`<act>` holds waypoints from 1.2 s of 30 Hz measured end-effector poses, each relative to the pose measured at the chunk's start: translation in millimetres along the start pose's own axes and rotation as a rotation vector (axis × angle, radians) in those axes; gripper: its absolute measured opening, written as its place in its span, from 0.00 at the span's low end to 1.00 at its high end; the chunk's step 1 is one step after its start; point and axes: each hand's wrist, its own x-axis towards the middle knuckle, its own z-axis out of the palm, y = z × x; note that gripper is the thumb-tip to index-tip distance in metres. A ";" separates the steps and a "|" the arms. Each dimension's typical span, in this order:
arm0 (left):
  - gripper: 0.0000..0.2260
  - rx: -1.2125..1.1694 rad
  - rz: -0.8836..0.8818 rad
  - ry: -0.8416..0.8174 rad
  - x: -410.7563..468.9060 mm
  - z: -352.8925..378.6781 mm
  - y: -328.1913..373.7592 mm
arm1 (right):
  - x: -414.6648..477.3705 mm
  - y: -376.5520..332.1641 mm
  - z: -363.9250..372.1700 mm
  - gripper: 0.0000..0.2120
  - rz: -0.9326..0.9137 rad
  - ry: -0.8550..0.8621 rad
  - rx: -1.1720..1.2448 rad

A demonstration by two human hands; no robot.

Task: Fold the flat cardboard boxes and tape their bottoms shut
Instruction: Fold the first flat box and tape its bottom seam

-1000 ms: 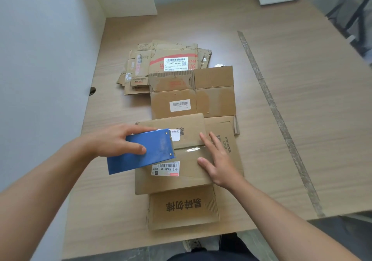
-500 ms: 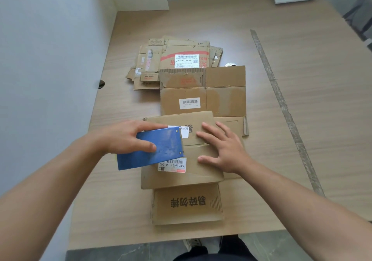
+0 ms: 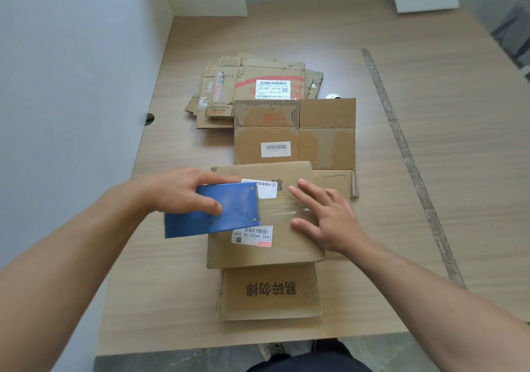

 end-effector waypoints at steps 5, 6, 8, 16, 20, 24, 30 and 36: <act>0.23 -0.011 -0.044 -0.011 -21.3 -22.6 -26.5 | -0.3 -2.1 1.1 0.26 -0.018 -0.014 -0.018; 0.23 -0.017 -0.040 -0.021 -22.9 -24.5 -28.0 | -0.2 -3.2 1.0 0.25 -0.021 -0.015 -0.024; 0.23 -0.020 -0.037 -0.042 -22.1 -26.2 -28.8 | -0.4 -4.2 -0.5 0.24 -0.026 -0.018 -0.044; 0.21 -0.023 -0.109 -0.070 -36.8 -38.2 -71.3 | -2.2 -4.5 -1.6 0.24 0.008 -0.076 -0.132; 0.23 -0.022 -0.123 -0.071 -29.5 -36.6 -83.5 | -0.7 -3.4 -2.4 0.25 0.019 -0.104 -0.153; 0.21 -0.019 -0.150 -0.082 -24.7 -36.0 -95.6 | -1.5 -5.0 -2.3 0.25 0.047 -0.116 -0.165; 0.20 0.011 -0.202 -0.074 -13.6 -28.1 -109.8 | -2.1 -7.2 -5.1 0.25 0.066 -0.145 -0.183; 0.18 0.025 -0.205 -0.061 6.8 -13.4 -111.3 | 1.3 -8.6 -7.5 0.25 0.078 -0.175 -0.226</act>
